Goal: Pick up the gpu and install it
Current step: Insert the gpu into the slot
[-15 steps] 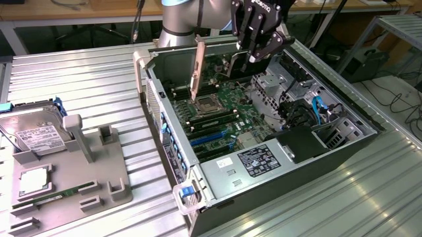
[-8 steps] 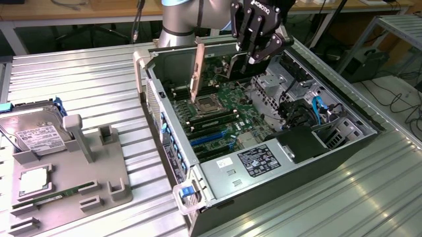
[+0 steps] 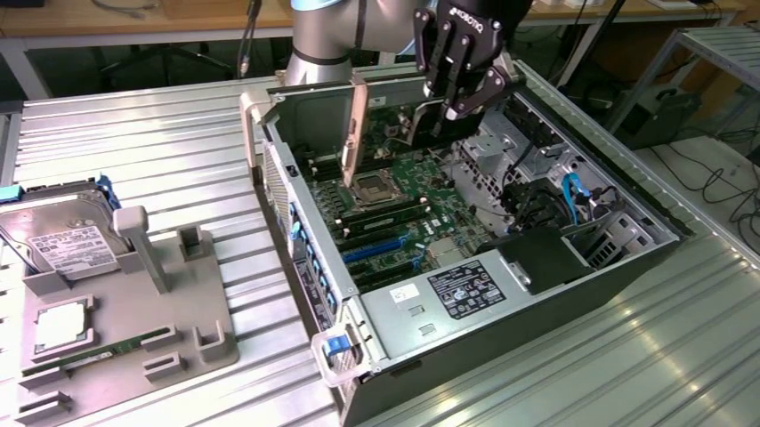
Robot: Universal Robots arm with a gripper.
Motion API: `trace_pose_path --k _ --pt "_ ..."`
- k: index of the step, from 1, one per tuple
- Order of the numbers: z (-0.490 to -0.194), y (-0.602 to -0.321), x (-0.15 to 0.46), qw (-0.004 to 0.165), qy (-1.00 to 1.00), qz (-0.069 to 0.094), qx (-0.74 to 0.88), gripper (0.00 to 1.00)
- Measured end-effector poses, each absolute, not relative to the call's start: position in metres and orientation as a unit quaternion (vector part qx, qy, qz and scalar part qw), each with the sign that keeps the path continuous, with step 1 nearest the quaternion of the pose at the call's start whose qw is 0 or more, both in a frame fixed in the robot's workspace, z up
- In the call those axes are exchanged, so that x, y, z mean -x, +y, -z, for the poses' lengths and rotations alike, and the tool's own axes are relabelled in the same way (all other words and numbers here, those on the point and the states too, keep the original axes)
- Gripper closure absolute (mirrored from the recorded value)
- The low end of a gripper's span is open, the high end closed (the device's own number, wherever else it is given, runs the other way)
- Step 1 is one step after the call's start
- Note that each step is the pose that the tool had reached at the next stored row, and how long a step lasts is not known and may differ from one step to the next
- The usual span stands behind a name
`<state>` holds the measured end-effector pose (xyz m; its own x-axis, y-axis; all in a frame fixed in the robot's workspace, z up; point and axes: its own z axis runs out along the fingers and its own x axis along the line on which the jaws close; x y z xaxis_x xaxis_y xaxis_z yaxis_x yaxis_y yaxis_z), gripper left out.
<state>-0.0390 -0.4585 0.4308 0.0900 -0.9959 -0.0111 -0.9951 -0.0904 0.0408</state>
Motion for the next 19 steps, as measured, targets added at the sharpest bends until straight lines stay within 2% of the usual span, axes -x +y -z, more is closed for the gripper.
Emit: trace_pose_path --k 19 --pt "-0.4203 -0.4585 0.039 0.012 -0.674 0.019 -0.738 0.73"
